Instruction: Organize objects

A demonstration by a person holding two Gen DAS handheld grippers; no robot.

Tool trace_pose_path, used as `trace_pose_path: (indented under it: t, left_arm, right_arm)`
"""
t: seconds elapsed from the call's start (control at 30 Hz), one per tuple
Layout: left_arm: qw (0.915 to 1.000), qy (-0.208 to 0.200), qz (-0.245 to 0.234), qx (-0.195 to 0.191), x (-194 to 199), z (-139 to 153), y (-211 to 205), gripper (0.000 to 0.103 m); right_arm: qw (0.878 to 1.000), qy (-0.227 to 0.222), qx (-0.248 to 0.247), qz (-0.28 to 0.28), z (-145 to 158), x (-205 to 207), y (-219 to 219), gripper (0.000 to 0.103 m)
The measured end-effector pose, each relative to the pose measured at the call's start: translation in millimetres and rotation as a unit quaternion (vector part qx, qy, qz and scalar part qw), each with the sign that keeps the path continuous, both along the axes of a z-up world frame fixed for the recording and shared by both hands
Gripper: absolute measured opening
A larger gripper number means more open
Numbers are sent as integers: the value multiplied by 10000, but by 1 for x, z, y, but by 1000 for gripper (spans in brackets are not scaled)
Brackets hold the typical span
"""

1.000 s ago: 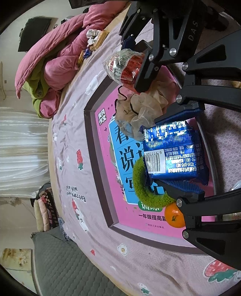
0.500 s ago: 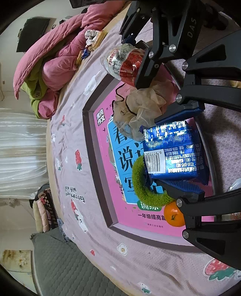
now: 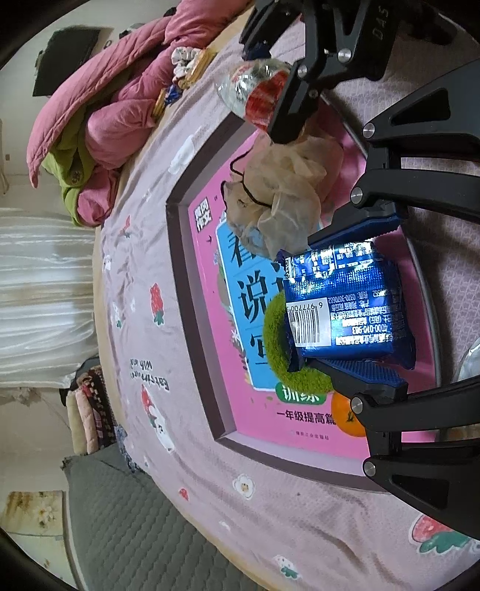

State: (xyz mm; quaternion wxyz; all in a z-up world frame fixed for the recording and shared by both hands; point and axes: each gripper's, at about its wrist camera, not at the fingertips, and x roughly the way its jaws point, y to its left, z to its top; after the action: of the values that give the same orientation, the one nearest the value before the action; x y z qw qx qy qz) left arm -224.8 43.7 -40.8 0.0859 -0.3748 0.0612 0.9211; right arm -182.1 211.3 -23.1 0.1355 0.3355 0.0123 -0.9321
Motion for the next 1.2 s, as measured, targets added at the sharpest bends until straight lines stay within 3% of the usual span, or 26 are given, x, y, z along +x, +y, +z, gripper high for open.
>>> trace_pose_path:
  t: [1.0,1.2]
  left_arm:
    - [9999,106,1,91,6,10,4,60]
    - [9998,150,-10,152,7,16,2,64]
  right_arm:
    - [9995,254,-84,-178,8,1,7,74]
    - [9995,251,-87,-189,9,0,9,74]
